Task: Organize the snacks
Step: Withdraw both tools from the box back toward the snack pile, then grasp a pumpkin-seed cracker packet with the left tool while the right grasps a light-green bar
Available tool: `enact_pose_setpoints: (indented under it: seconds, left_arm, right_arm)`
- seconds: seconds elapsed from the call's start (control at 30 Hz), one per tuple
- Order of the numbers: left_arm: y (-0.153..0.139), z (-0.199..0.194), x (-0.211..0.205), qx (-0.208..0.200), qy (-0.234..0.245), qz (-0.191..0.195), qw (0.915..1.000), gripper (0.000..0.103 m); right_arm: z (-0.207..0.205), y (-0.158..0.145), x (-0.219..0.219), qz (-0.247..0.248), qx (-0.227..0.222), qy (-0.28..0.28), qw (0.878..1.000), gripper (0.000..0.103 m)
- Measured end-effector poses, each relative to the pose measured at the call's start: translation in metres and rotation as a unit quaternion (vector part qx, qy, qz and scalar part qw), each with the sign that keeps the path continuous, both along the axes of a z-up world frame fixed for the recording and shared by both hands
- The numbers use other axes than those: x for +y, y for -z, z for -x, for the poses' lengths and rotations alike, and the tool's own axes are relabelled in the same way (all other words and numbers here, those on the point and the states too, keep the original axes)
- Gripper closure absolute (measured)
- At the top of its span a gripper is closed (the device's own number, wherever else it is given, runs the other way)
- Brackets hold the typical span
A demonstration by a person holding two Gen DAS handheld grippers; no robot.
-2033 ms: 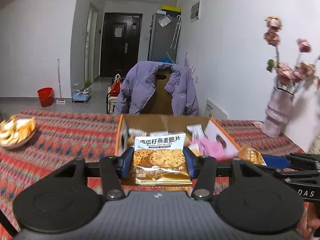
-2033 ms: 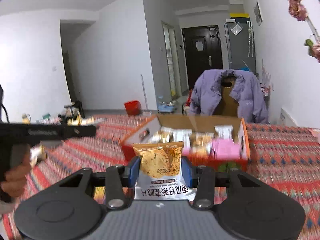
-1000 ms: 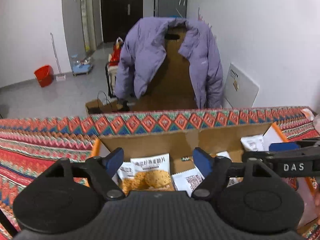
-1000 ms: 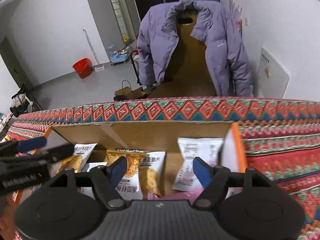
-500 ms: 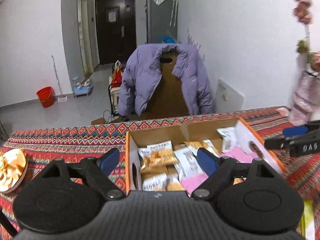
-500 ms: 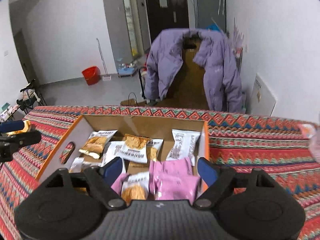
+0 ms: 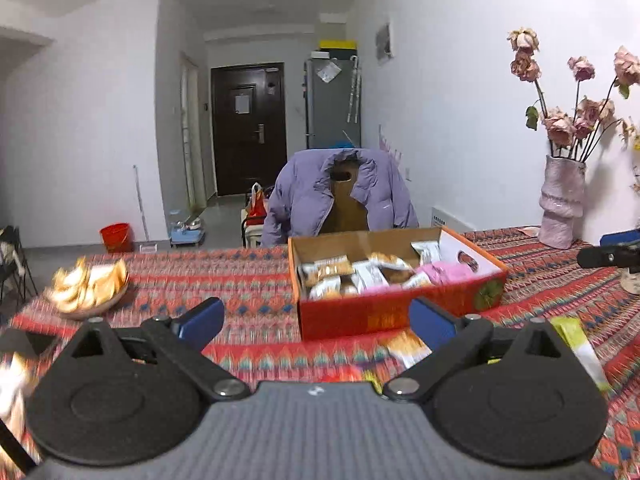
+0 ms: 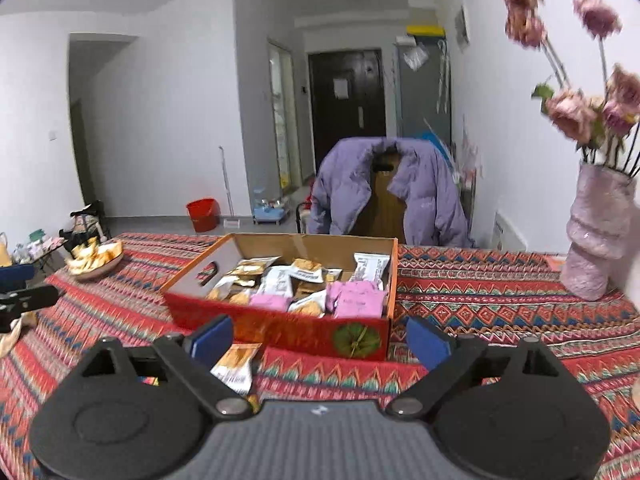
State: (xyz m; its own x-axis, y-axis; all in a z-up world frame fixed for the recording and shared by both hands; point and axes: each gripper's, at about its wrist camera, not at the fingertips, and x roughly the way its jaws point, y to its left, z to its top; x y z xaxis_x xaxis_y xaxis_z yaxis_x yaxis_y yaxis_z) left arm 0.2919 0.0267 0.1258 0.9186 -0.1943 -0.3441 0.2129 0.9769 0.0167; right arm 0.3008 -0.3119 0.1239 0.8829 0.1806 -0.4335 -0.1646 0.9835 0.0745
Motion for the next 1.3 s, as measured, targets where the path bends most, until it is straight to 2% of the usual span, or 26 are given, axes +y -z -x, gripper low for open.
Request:
enact_pose_setpoints:
  seconds: [0.1,0.23,0.4,0.57,0.8,0.9,1.07,1.13,1.2,1.3]
  left_arm:
    - [0.01,0.037,0.011,0.002,-0.011,0.026,0.9996,0.0]
    - [0.025,0.084,0.019,-0.014,-0.026,0.024,0.9993,0.0]
    - [0.048,0.113,0.024,0.052,-0.02,0.076,0.9955,0.0]
    - [0.06,0.123,0.018,0.073,-0.004,0.064,0.9952,0.0]
    - [0.062,0.09,0.009,0.121,0.005,0.1,0.9876,0.0]
    - [0.065,0.077,0.002,0.131,0.002,0.093,0.987,0.0]
    - [0.06,0.051,-0.018,0.121,-0.013,0.053,0.9912,0.0]
    - [0.053,0.038,-0.028,0.11,-0.02,0.055,0.9923,0.0]
    - [0.045,0.02,-0.042,0.102,-0.005,0.062,0.9929,0.0]
    - [0.042,-0.014,-0.069,0.105,0.017,0.052,0.993,0.0]
  right_arm:
    - [0.043,0.013,0.013,0.028,-0.023,0.004,0.999,0.006]
    - [0.1,0.037,0.031,0.059,-0.043,0.011,0.997,0.005]
    - [0.15,0.072,0.041,0.059,-0.018,0.037,0.997,0.004]
    - [0.173,0.092,0.041,0.046,0.005,0.054,0.997,0.004]
    - [0.154,0.093,0.024,0.026,0.014,0.064,0.998,0.004]
    - [0.141,0.097,0.018,0.017,0.025,0.066,0.997,0.005]
    - [0.11,0.102,0.006,0.016,0.041,0.078,0.996,0.006]
    - [0.095,0.102,-0.001,0.009,0.045,0.083,0.995,0.006]
    - [0.078,0.102,-0.008,0.004,0.05,0.088,0.995,0.006]
    - [0.051,0.107,-0.019,-0.003,0.064,0.096,0.993,0.007]
